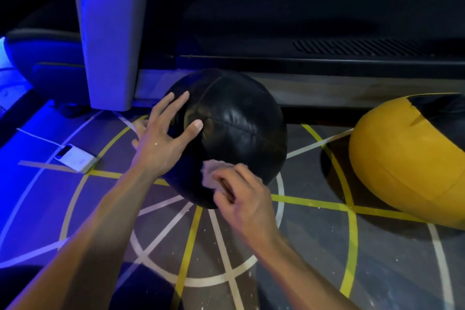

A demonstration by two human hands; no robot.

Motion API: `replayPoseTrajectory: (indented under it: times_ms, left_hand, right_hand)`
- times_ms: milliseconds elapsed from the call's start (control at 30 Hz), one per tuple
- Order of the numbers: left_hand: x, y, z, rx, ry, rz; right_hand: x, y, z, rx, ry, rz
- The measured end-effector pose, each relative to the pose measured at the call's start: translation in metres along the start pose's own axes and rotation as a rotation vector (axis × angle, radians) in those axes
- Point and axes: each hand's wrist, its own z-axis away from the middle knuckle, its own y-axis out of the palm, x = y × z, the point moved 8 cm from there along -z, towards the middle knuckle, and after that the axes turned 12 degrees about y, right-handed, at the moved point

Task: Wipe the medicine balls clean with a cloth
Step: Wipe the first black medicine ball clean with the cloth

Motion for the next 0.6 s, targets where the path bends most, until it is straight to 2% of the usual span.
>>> replayPoseTrajectory:
  times_ms: [67, 133, 200, 267, 333, 433, 500, 600]
  left_hand:
    - [0.014, -0.011, 0.012, -0.002, -0.018, -0.001]
    - [0.030, -0.022, 0.027, -0.043, -0.055, 0.047]
    - [0.054, -0.033, 0.047, -0.112, -0.123, 0.149]
    - [0.081, -0.043, 0.071, -0.182, -0.220, 0.275]
    - [0.098, -0.051, 0.095, -0.199, -0.314, 0.352]
    - [0.099, -0.067, 0.120, -0.241, -0.331, 0.323]
    - [0.083, -0.084, 0.117, -0.235, -0.200, 0.110]
    - [0.057, -0.073, 0.099, -0.058, 0.007, -0.153]
  right_hand:
    - [-0.032, -0.005, 0.015, -0.009, 0.186, -0.156]
    - [-0.069, -0.008, 0.027, -0.053, 0.465, -0.318]
    - [-0.105, -0.005, 0.040, -0.101, 0.800, -0.603]
    - [-0.129, -0.006, 0.049, -0.172, 1.014, -0.725]
    - [-0.143, -0.008, 0.052, -0.186, 1.114, -0.709]
    - [-0.155, -0.004, 0.044, -0.173, 1.152, -0.707]
    - [-0.158, 0.004, 0.036, -0.148, 1.152, -0.682]
    - [-0.149, 0.029, 0.023, -0.054, 1.156, -0.705]
